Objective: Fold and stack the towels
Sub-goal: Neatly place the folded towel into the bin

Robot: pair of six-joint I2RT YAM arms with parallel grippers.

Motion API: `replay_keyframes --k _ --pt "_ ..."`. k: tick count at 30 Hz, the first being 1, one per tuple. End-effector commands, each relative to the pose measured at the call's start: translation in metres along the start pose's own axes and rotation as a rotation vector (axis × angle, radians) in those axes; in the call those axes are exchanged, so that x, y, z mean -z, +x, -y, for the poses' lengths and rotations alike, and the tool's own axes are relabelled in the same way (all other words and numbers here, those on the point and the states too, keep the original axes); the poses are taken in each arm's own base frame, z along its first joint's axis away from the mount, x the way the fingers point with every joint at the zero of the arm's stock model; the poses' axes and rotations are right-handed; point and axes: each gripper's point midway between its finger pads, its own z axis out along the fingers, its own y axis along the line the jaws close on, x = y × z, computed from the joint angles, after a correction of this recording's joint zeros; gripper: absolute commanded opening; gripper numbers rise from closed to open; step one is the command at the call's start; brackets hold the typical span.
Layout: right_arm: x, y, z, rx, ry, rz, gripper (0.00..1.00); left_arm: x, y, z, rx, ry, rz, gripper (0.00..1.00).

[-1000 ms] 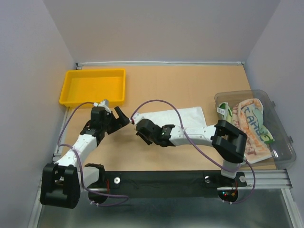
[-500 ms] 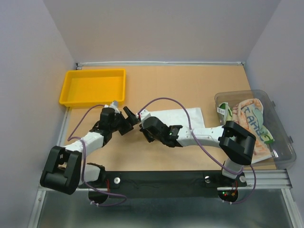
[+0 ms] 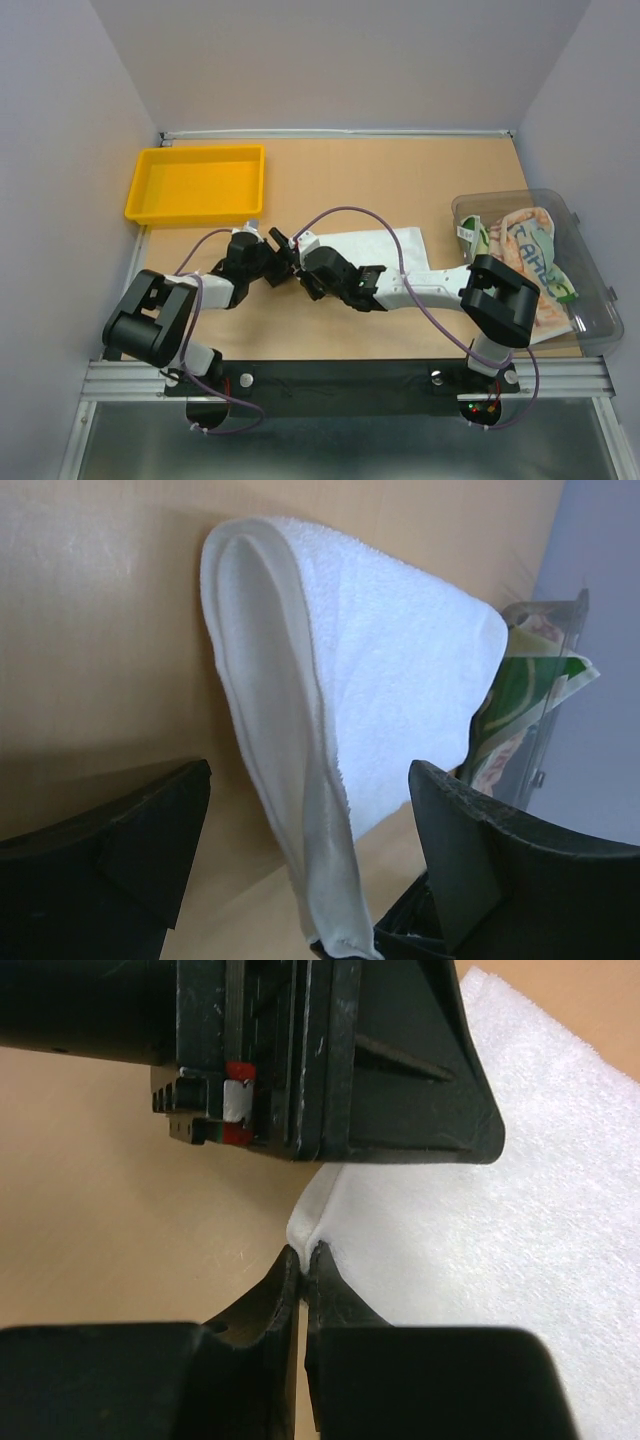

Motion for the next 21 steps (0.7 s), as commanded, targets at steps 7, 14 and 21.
replay_keyframes --k 7,14,21 --pt "0.009 -0.03 -0.006 -0.055 -0.039 0.114 0.01 -0.018 0.004 -0.011 0.009 0.005 0.01 0.68" --pt "0.008 -0.03 -0.009 -0.057 -0.058 0.119 0.01 -0.024 0.005 -0.013 -0.023 0.03 0.024 0.49" --pt "0.01 -0.028 -0.003 -0.061 -0.036 0.122 0.01 -0.028 0.0 -0.011 -0.103 0.029 0.034 0.0"
